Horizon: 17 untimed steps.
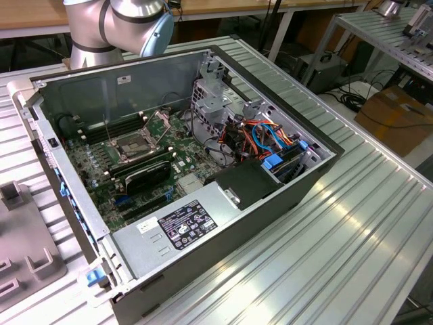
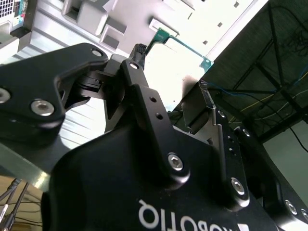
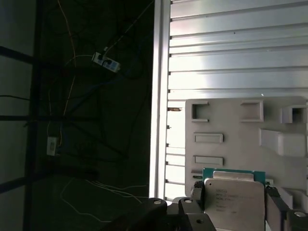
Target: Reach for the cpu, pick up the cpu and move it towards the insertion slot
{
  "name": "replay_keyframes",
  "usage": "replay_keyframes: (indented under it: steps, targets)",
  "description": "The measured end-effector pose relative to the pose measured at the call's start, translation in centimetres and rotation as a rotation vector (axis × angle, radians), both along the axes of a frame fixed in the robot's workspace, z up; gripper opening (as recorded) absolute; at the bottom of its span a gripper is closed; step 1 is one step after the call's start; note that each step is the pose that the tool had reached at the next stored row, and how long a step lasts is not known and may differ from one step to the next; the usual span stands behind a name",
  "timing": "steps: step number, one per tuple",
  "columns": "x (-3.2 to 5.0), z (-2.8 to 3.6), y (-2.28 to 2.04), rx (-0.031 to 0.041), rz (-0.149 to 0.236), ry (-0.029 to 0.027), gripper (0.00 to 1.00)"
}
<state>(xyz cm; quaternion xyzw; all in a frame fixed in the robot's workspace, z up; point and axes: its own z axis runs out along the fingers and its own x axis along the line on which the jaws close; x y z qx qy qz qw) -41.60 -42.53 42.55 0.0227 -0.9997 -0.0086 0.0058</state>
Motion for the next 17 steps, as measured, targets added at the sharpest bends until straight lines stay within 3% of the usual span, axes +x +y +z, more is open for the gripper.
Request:
replay_keyframes:
  steps: [17]
  targets:
    - [2.43,0.00,0.00,-0.0007,0.000,-0.0001,0.55]
